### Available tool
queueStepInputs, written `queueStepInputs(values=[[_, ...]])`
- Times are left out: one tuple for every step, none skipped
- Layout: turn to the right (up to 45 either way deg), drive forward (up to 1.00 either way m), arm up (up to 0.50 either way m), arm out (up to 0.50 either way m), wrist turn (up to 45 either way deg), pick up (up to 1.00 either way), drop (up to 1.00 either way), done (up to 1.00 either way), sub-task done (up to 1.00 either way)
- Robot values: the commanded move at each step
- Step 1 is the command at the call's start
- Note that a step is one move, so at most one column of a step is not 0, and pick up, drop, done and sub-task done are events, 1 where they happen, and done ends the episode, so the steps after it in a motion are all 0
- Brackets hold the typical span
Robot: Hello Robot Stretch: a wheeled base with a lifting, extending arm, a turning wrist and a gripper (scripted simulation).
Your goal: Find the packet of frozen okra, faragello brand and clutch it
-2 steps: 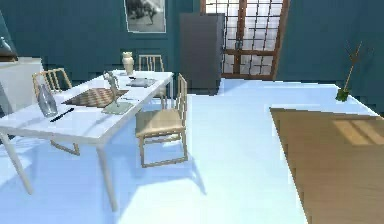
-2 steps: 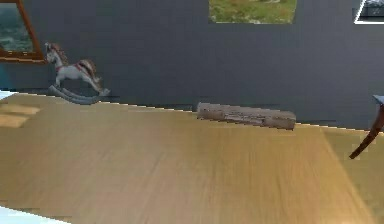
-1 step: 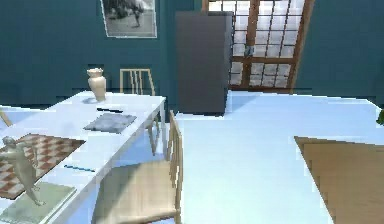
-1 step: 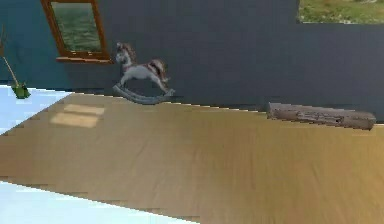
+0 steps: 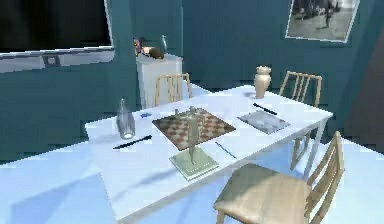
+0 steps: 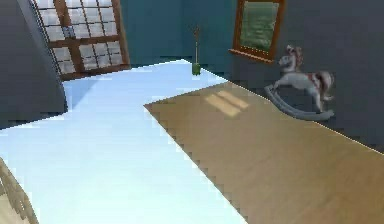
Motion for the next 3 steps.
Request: queueStepInputs(values=[[-45.0,0.0,0.0,0.0,0.0,0.0,0.0,0.0,0.0],[-24.0,0.0,0.0,0.0,0.0,0.0,0.0,0.0,0.0],[45.0,0.0,0.0,0.0,0.0,0.0,0.0,0.0,0.0]])
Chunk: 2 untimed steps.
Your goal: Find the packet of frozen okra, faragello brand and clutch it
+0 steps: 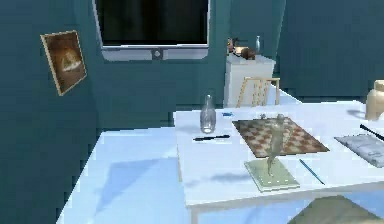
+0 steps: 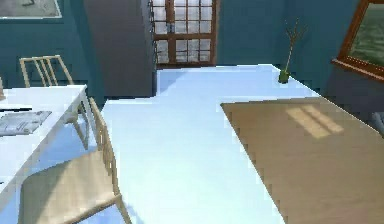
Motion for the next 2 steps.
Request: queueStepInputs(values=[[45.0,0.0,0.0,0.0,0.0,0.0,0.0,0.0,0.0],[36.0,0.0,0.0,0.0,0.0,0.0,0.0,0.0,0.0]])
